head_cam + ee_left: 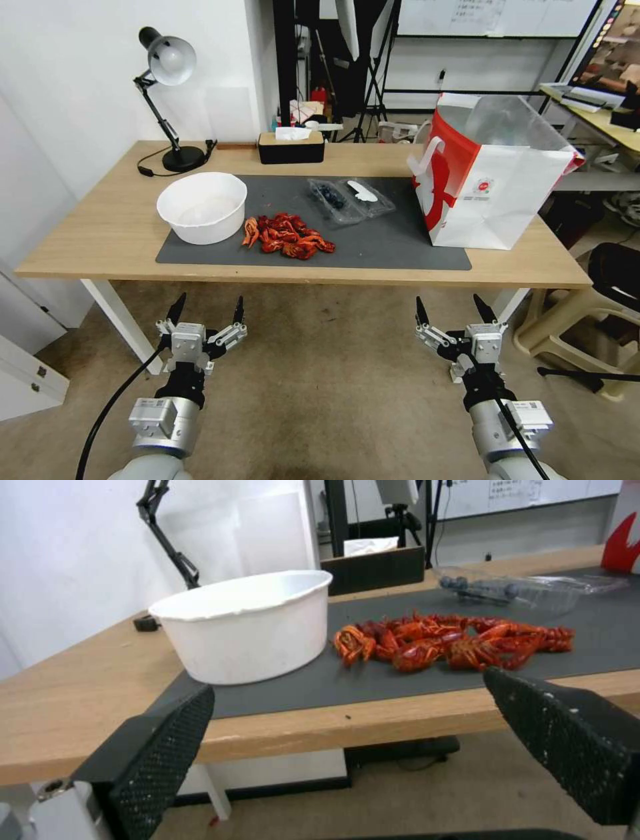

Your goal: Close the takeout container lid, then place the container into the takeout bag.

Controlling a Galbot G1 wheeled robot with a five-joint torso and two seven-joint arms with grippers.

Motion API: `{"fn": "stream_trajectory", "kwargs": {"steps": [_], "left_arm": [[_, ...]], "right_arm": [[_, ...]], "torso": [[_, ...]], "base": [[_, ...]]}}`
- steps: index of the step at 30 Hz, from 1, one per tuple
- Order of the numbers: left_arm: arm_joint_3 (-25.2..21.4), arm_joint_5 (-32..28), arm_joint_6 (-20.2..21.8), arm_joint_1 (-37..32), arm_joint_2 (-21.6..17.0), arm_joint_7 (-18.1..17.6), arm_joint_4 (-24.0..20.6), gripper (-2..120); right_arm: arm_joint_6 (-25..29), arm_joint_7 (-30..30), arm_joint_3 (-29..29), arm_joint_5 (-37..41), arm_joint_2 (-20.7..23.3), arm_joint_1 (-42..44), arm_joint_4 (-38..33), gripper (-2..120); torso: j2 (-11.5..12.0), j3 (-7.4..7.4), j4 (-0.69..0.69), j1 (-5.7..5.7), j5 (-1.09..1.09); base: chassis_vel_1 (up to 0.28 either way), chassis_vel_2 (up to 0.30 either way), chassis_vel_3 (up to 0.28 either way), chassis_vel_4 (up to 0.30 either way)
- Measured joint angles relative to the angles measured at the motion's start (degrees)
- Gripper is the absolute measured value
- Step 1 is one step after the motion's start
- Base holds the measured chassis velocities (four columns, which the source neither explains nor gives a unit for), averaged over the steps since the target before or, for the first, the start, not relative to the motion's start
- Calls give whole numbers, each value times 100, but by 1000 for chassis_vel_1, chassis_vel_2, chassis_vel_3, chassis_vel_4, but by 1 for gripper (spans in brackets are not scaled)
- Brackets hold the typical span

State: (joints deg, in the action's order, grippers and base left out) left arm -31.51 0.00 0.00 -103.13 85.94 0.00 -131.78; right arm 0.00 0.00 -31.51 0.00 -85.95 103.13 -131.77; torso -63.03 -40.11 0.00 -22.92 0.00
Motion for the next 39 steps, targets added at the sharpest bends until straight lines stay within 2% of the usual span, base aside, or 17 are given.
{"fn": "stream_trajectory", "kwargs": {"steps": [20,23,24,26,27,28,31,32,35,36,38,39], "left_arm": [[0,0,0,0,0,0,0,100],[9,-13,2,0,-7,-19,-1,100],[28,-49,11,3,-24,-72,-7,100],[159,-240,83,15,-122,-340,-61,100],[268,-394,141,27,-196,-559,-107,100],[268,-394,141,27,-196,-559,-107,100],[574,-836,319,63,-424,-1185,-235,100],[574,-836,319,63,-424,-1185,-235,100],[911,-1326,511,100,-670,-1875,-378,100],[911,-1326,511,100,-670,-1875,-378,100],[1115,-1637,560,132,-836,-2284,-449,100],[1153,-1722,476,154,-890,-2359,-449,100]], "right_arm": [[0,0,0,0,0,0,0,100],[-47,53,78,28,61,10,-1,100],[-214,212,300,114,218,49,-18,100],[-477,462,695,267,499,124,-31,100],[-423,501,744,309,521,108,-41,100],[-423,501,744,309,521,108,-41,100],[-194,497,725,297,537,84,-39,100],[-194,497,725,297,537,84,-39,100],[-139,496,676,290,553,87,-55,100],[-139,496,676,290,553,87,-55,100],[-127,496,661,285,552,86,-57,100],[-115,497,658,277,545,84,-56,100]], "torso": [[0,0,0,0,0],[0,0,0,0,0],[0,0,-1,0,-1],[0,-1,1,0,1],[0,0,1,0,1],[0,0,1,0,1],[0,0,0,0,0],[0,0,0,0,0],[0,0,0,0,0],[0,0,0,0,0],[0,0,0,0,0],[0,0,0,0,0]], "base": [[0,0,0,0],[0,0,0,0],[0,0,0,0],[0,0,0,0],[0,0,0,0],[0,0,0,0],[0,0,0,0],[0,0,0,0],[0,0,0,0],[0,0,0,0],[0,0,0,0],[0,0,0,0]]}}
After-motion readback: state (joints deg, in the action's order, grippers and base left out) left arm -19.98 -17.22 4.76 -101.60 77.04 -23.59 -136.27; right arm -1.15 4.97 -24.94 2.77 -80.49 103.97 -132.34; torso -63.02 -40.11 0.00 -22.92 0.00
